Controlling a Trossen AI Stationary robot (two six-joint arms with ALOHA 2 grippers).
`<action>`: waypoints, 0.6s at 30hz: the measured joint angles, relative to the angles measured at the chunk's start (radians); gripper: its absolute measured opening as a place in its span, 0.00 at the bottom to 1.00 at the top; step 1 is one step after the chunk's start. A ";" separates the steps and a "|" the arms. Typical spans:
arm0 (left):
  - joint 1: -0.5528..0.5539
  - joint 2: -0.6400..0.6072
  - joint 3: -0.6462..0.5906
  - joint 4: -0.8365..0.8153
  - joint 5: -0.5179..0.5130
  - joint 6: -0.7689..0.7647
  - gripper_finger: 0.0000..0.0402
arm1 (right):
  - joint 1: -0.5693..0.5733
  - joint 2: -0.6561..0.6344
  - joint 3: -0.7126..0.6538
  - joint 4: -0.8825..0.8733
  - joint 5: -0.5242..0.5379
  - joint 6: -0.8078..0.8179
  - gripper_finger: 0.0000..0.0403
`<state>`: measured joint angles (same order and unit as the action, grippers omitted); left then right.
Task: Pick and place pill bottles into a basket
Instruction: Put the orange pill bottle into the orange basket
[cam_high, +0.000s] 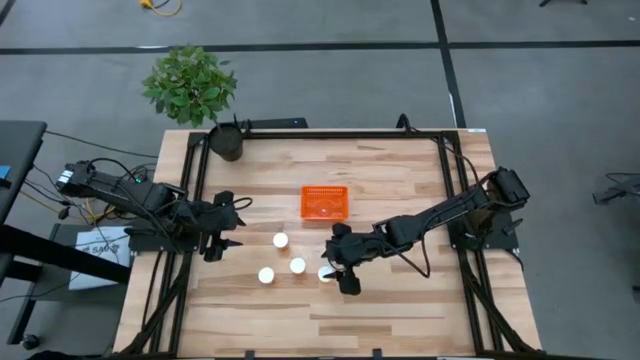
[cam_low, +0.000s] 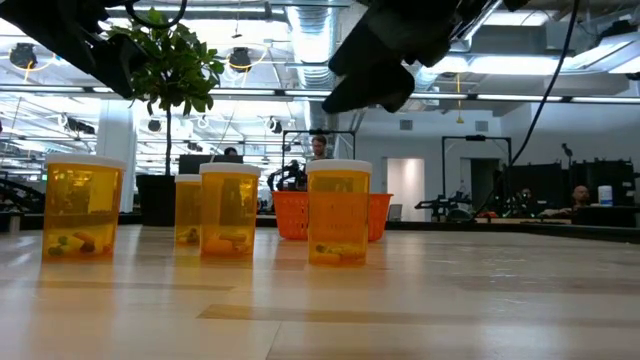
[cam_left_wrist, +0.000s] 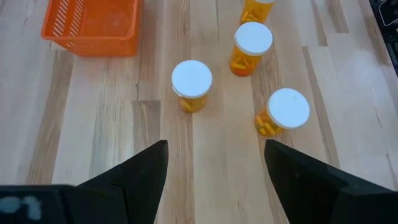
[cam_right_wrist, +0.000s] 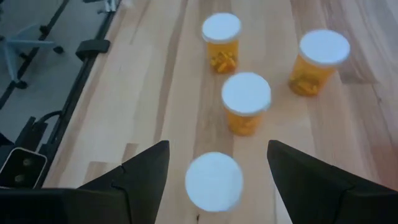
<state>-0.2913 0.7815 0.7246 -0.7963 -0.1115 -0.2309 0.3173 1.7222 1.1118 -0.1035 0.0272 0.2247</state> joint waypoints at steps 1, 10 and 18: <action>0.000 0.000 0.000 0.000 0.000 0.000 0.64 | -0.001 0.000 0.003 -0.014 0.000 0.009 0.66; 0.000 0.000 0.000 0.000 0.005 0.000 0.64 | 0.001 0.000 0.059 -0.136 0.000 0.003 0.66; 0.000 0.000 0.000 0.000 0.009 0.000 0.64 | 0.030 0.001 0.060 -0.166 0.006 -0.222 0.66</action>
<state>-0.2913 0.7815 0.7246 -0.7959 -0.1020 -0.2314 0.3470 1.7229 1.1717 -0.2693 0.0336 0.0032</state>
